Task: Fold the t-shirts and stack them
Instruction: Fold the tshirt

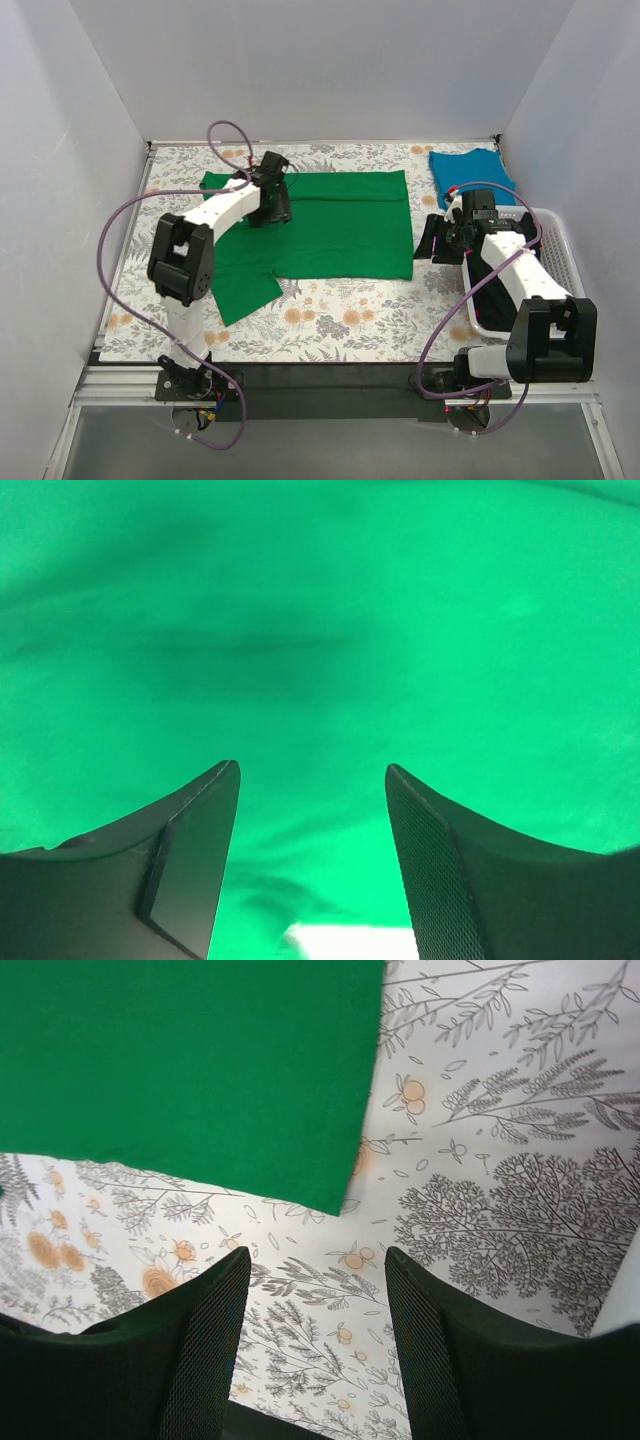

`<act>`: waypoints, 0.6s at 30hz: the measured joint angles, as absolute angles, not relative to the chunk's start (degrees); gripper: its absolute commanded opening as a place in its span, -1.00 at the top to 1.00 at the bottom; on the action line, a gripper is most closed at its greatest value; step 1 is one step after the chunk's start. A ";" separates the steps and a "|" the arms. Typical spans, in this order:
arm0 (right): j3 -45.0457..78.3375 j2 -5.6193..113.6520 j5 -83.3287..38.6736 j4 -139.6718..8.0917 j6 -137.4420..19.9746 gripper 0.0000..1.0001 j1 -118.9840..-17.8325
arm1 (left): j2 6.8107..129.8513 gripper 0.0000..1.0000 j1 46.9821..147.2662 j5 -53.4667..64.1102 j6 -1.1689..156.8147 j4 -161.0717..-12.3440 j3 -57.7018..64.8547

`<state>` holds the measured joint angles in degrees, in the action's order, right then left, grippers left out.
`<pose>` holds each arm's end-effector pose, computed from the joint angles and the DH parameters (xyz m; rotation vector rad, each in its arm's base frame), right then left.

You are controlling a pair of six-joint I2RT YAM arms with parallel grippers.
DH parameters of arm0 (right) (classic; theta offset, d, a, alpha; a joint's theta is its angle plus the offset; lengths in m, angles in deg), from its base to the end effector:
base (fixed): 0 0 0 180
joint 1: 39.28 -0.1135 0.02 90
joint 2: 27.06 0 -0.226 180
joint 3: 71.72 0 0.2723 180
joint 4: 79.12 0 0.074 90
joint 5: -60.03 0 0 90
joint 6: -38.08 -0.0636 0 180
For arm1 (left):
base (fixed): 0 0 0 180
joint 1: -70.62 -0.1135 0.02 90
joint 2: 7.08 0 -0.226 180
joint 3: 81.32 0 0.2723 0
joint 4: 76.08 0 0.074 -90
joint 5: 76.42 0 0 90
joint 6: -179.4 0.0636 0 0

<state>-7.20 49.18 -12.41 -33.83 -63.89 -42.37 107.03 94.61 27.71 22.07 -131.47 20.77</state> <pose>0.3047 0.0357 0.1648 0.0817 2.5695 0.4929 0.3999 -0.1610 0.1378 -1.0546 2.4740 -0.1512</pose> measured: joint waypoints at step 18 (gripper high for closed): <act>-7.39 54.10 -27.29 -32.89 -69.98 -0.04 -53.04 | 78.22 -0.11 68.43 24.76 13.53 -129.78 -15.25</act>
